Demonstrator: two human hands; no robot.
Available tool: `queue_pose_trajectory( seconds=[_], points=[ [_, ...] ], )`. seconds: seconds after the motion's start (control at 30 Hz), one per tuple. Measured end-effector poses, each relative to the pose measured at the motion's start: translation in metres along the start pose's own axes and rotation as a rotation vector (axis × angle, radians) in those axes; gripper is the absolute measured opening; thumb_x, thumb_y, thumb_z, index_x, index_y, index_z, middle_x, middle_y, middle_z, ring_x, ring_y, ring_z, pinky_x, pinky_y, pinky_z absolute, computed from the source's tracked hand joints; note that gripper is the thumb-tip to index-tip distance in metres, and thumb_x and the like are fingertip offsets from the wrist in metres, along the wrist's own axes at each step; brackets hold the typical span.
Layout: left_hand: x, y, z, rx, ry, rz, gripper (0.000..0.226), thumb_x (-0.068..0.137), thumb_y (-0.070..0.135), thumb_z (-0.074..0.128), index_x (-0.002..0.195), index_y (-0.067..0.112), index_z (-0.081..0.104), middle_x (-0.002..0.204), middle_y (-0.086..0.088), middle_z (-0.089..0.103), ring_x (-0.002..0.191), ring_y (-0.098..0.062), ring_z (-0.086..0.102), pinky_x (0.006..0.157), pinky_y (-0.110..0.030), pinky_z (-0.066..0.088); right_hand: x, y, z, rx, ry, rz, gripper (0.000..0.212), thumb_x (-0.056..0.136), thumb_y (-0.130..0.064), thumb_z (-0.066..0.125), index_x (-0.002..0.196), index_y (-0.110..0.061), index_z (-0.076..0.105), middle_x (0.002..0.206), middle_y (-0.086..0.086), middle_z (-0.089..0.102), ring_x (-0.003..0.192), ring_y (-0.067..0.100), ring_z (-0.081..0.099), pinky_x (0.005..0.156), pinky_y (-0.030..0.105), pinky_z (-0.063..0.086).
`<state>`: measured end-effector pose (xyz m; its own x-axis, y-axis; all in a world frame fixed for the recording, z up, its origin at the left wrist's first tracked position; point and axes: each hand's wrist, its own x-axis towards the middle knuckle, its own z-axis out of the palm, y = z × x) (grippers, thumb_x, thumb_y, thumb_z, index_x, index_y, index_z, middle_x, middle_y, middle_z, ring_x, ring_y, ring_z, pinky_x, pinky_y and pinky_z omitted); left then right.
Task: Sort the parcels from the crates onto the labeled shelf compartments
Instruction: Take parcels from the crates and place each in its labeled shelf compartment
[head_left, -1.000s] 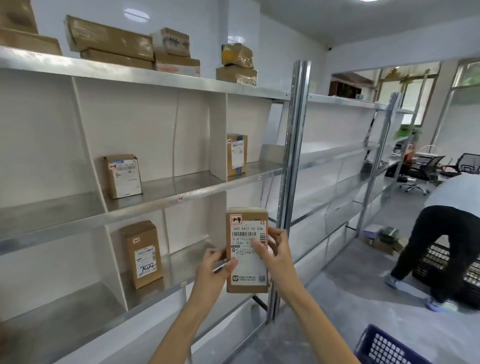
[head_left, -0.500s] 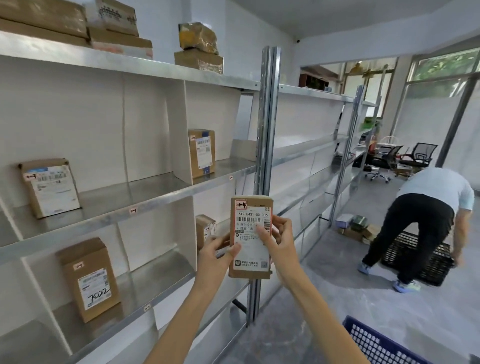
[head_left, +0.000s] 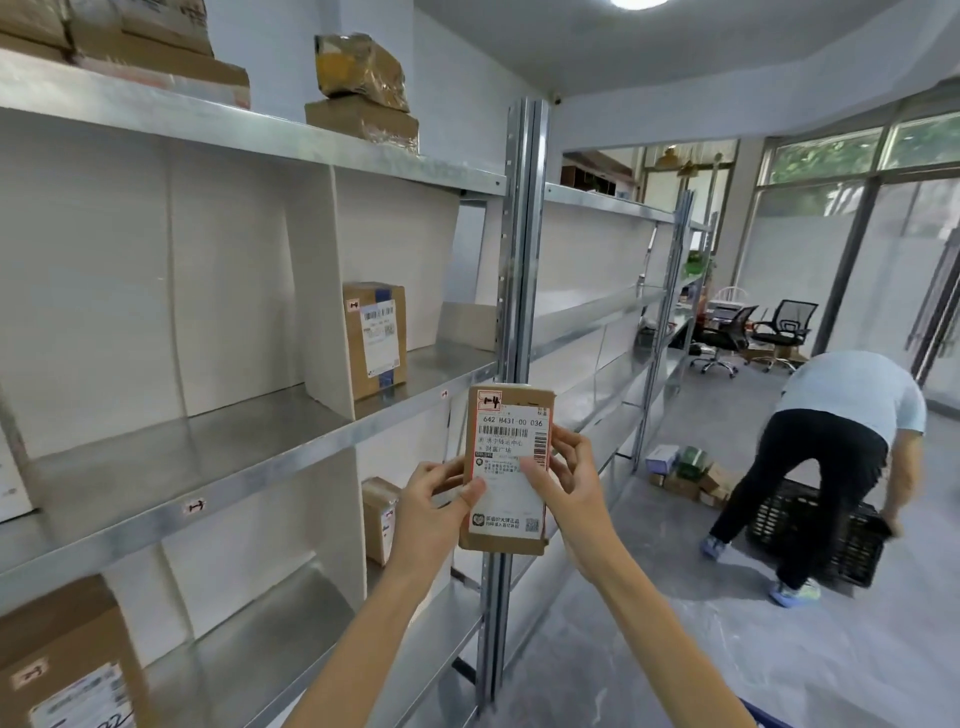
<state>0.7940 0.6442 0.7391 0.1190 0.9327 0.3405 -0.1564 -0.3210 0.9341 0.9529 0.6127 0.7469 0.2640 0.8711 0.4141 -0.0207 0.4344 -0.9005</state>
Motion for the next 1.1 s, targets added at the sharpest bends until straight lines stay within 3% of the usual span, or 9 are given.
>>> queue_pose_trajectory(
  seconds=[0.13,0.37,0.5,0.73,0.93,1.1],
  points=[
    [0.027,-0.01,0.006,-0.029,0.005,-0.009,0.027,0.084,0.012,0.068,0.109,0.022,0.065,0.103,0.001,0.058,0.089,-0.003,0.066,0.06,-0.013,0.053,0.021,0.009,-0.003,-0.08,-0.034,-0.051,0.059,0.079,-0.032,0.071,0.13,-0.037,0.043,0.128,-0.016,0.057,0.125,0.004,0.05,0.091,0.029,0.053],
    [0.079,-0.027,0.02,0.041,0.013,0.013,0.027,0.085,0.017,0.067,0.098,0.039,0.06,0.103,0.003,0.057,0.096,-0.005,0.061,0.06,-0.011,0.051,0.076,0.031,-0.013,-0.055,-0.065,-0.058,0.062,0.08,-0.028,0.072,0.134,-0.036,0.043,0.125,-0.019,0.059,0.122,0.002,0.052,0.08,0.017,0.053],
    [0.111,-0.04,0.031,0.068,0.045,0.032,0.027,0.085,0.018,0.068,0.104,0.036,0.061,0.102,0.005,0.058,0.094,0.002,0.062,0.061,-0.01,0.051,0.113,0.048,-0.021,-0.029,-0.089,-0.047,0.061,0.078,-0.03,0.073,0.131,-0.038,0.043,0.121,-0.022,0.06,0.116,0.0,0.056,0.077,0.015,0.053],
    [0.173,-0.07,0.078,0.133,0.135,0.043,0.03,0.084,0.021,0.069,0.112,0.027,0.062,0.105,0.004,0.057,0.097,-0.007,0.062,0.061,-0.011,0.051,0.186,0.077,-0.06,-0.011,-0.165,-0.032,0.063,0.076,-0.039,0.072,0.131,-0.045,0.042,0.125,-0.019,0.059,0.117,0.002,0.056,0.08,0.022,0.055],
    [0.22,-0.082,0.116,0.105,0.228,0.055,0.034,0.085,0.019,0.067,0.118,0.02,0.063,0.106,0.002,0.056,0.099,-0.008,0.062,0.062,-0.012,0.053,0.254,0.093,-0.087,0.012,-0.245,-0.023,0.066,0.08,-0.035,0.071,0.137,-0.039,0.038,0.129,-0.012,0.058,0.117,0.006,0.058,0.083,0.029,0.057],
    [0.251,-0.082,0.124,0.116,0.317,0.075,0.033,0.086,0.019,0.066,0.118,0.023,0.063,0.107,0.004,0.057,0.092,-0.004,0.064,0.062,-0.012,0.052,0.3,0.104,-0.082,0.06,-0.329,-0.028,0.068,0.08,-0.033,0.067,0.14,-0.035,0.035,0.132,-0.008,0.057,0.112,0.004,0.06,0.076,0.022,0.056]
  ],
)
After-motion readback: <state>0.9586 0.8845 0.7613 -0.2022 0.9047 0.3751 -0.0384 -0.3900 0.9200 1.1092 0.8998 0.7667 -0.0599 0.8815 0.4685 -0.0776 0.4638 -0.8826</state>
